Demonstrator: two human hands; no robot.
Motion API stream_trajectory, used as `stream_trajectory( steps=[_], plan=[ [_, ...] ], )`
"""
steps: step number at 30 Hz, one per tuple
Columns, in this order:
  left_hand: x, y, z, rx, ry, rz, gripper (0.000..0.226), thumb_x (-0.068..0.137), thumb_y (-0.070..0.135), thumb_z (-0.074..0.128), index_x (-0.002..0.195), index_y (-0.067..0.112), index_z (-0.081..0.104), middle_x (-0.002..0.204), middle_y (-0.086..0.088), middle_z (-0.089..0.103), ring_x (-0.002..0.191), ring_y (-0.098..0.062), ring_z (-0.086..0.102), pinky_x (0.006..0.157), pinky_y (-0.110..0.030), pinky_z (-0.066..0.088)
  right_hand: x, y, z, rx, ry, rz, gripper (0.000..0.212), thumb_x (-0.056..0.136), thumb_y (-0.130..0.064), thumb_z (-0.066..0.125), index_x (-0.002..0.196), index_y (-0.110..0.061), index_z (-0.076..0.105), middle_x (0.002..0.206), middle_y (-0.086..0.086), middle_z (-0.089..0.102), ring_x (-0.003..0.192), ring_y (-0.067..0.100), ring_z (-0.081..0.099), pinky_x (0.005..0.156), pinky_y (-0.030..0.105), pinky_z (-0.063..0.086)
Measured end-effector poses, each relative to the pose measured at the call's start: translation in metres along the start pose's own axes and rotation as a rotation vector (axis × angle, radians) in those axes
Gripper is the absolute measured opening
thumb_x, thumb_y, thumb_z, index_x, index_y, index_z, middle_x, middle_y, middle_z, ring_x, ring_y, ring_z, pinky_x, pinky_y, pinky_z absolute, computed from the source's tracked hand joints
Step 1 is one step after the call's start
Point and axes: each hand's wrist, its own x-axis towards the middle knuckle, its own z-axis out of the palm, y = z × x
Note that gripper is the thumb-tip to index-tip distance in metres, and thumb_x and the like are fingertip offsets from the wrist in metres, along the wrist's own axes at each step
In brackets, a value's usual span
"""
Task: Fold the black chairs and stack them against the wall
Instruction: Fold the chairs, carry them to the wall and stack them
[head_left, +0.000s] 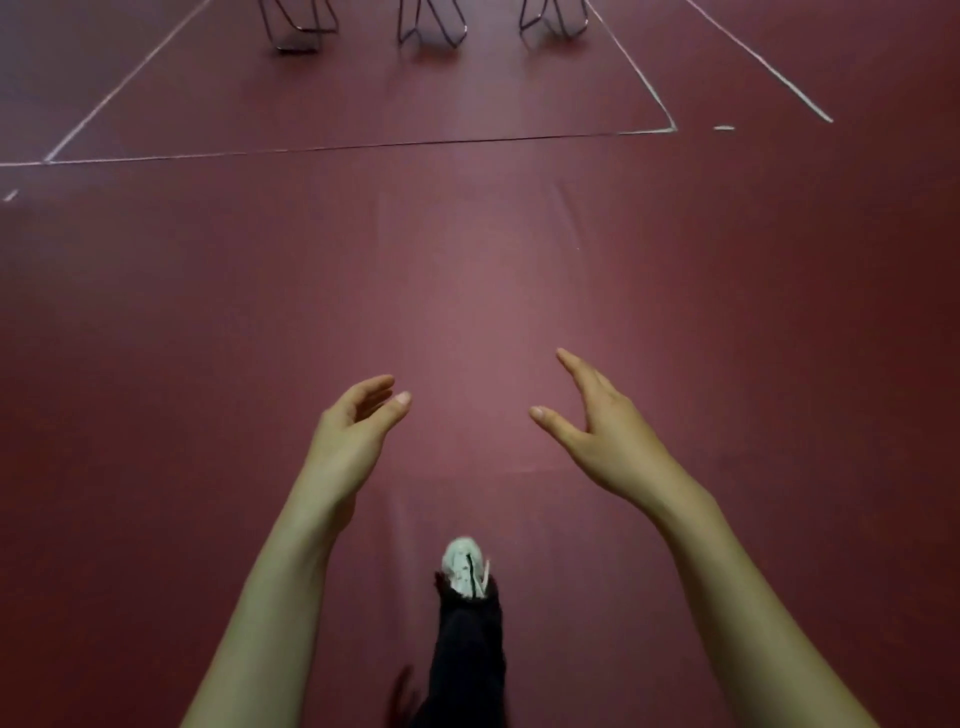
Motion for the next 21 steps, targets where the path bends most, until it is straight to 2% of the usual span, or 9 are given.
stream_trajectory(
  steps=[5, 8, 10, 16, 21],
  plan=[
    [0.187, 0.054, 0.000, -0.003, 0.032, -0.010, 0.030, 0.091, 0.013, 0.063, 0.121, 0.011, 0.061, 0.115, -0.006, 0.064, 0.107, -0.012, 0.057, 0.101, -0.030, 0.043, 0.190, -0.006, -0.015, -0.059, 0.019, -0.019, 0.070, 0.093, -0.033, 0.058, 0.151, -0.016, 0.022, 0.155, 0.001, 0.027, 0.143, 0.012, 0.022, 0.107, 0.010, 0.010],
    [0.280, 0.101, 0.005, -0.032, 0.051, 0.012, 0.021, 0.091, 0.014, 0.064, 0.113, 0.015, 0.064, 0.104, 0.001, 0.065, 0.105, -0.011, 0.058, 0.100, -0.033, 0.044, 0.288, -0.012, -0.036, -0.064, 0.040, -0.020, 0.067, 0.092, -0.033, 0.059, 0.149, -0.018, 0.028, 0.153, 0.000, 0.032, 0.142, 0.011, 0.025, 0.109, 0.014, 0.014],
    [0.342, 0.126, 0.012, -0.066, 0.049, 0.015, 0.017, 0.091, 0.012, 0.063, 0.108, 0.016, 0.064, 0.101, 0.002, 0.065, 0.105, -0.013, 0.059, 0.097, -0.033, 0.045, 0.355, -0.010, -0.045, -0.057, 0.041, -0.024, 0.065, 0.092, -0.033, 0.060, 0.148, -0.019, 0.030, 0.152, -0.002, 0.034, 0.141, 0.010, 0.027, 0.107, 0.011, 0.014],
    [0.558, 0.180, 0.052, -0.088, 0.035, 0.012, 0.011, 0.092, 0.012, 0.062, 0.096, 0.021, 0.065, 0.106, -0.004, 0.065, 0.108, -0.017, 0.059, 0.094, -0.034, 0.046, 0.577, 0.020, -0.070, -0.048, 0.077, -0.013, 0.062, 0.092, -0.033, 0.059, 0.147, -0.022, 0.032, 0.151, -0.003, 0.035, 0.140, 0.011, 0.029, 0.103, 0.012, 0.016],
    [0.734, 0.245, 0.083, -0.122, 0.028, 0.017, 0.013, 0.092, 0.010, 0.061, 0.095, 0.022, 0.065, 0.104, -0.003, 0.066, 0.109, -0.019, 0.060, 0.088, -0.029, 0.047, 0.777, 0.018, -0.104, -0.076, 0.074, -0.068, 0.061, 0.091, -0.029, 0.061, 0.145, -0.016, 0.035, 0.149, 0.001, 0.038, 0.138, 0.011, 0.033, 0.100, 0.003, 0.012]
  ],
)
